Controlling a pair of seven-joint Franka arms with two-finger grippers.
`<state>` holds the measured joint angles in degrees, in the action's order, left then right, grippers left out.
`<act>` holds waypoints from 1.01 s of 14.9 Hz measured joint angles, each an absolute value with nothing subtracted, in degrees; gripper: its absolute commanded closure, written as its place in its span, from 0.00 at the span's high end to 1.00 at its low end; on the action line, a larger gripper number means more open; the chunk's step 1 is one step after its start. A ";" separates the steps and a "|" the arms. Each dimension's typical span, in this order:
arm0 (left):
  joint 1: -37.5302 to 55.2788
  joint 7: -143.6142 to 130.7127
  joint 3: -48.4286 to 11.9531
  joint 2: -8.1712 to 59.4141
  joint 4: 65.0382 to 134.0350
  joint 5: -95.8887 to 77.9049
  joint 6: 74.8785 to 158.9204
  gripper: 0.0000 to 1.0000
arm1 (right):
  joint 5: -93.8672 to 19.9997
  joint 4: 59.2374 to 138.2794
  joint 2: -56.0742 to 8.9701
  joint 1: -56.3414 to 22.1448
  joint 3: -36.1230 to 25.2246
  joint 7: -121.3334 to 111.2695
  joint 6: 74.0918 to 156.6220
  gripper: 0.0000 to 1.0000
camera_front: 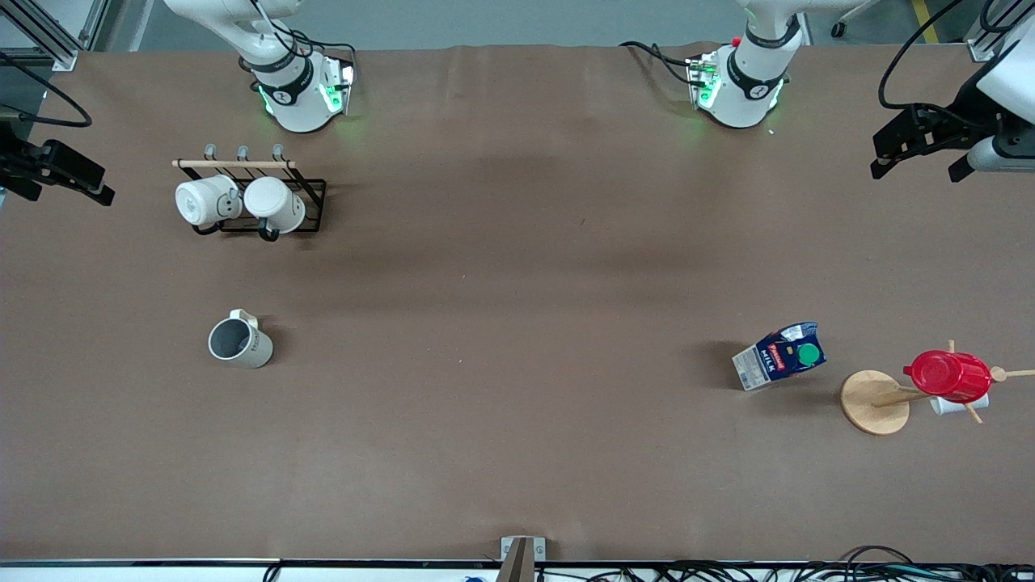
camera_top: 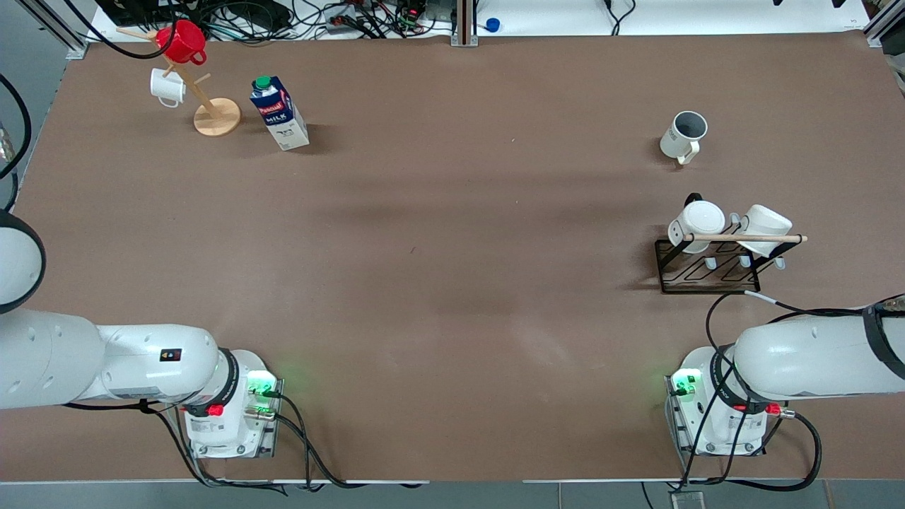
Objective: Place cup and milk on table
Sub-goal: 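Reach the left gripper to the milk carton while the right gripper reaches the mug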
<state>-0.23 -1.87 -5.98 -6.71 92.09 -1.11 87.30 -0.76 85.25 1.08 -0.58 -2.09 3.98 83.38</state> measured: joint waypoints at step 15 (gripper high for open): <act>0.59 -12.39 -6.15 9.88 94.15 -1.06 105.50 1.00 | -0.73 87.35 -5.44 0.33 -2.55 -0.24 87.08 1.00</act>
<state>0.59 -12.39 -6.15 9.88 94.15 -1.06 105.50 -0.73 87.35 -5.44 0.33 -2.55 -0.24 87.08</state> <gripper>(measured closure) 0.000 0.000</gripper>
